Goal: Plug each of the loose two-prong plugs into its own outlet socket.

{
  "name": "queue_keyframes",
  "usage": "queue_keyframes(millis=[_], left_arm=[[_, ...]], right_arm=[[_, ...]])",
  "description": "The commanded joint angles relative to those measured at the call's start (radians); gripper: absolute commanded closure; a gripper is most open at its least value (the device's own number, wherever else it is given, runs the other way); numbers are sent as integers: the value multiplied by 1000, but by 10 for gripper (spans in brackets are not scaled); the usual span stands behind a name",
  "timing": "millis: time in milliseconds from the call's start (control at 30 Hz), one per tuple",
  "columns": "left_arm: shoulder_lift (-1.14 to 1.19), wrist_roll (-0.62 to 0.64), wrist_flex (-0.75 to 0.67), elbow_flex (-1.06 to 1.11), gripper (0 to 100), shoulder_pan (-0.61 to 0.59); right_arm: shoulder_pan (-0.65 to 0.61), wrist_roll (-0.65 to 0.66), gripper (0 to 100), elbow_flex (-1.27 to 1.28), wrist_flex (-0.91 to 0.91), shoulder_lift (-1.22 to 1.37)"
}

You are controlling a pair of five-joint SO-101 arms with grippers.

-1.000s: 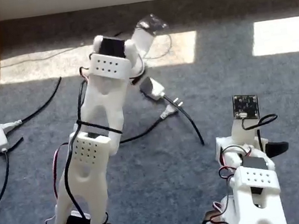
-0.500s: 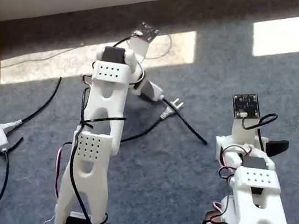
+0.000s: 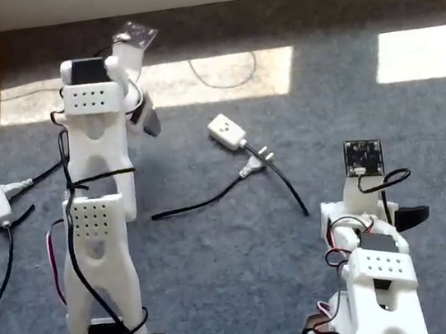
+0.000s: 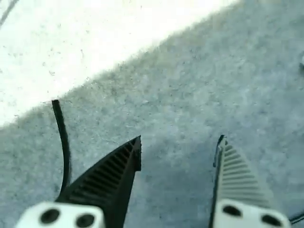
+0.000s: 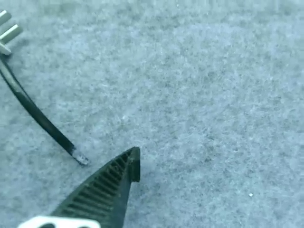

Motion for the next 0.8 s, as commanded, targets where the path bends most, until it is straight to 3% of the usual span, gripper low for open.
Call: queue_keyframes(millis=[0, 167, 400, 600, 767], left_arm=[[-102, 38, -18, -36, 719, 111], [-70, 69, -126, -31, 719, 202], [16, 71, -201, -33, 719, 223], [125, 68, -175, -31, 719, 217], [159, 34, -3, -35, 720, 194]], right_arm=[[-1, 14, 406, -5, -15, -18], [33, -28, 406, -12, -15, -18], [48, -28, 406, -13, -15, -18], [47, -28, 406, -13, -16, -18], [47, -26, 406, -5, -42, -18]])
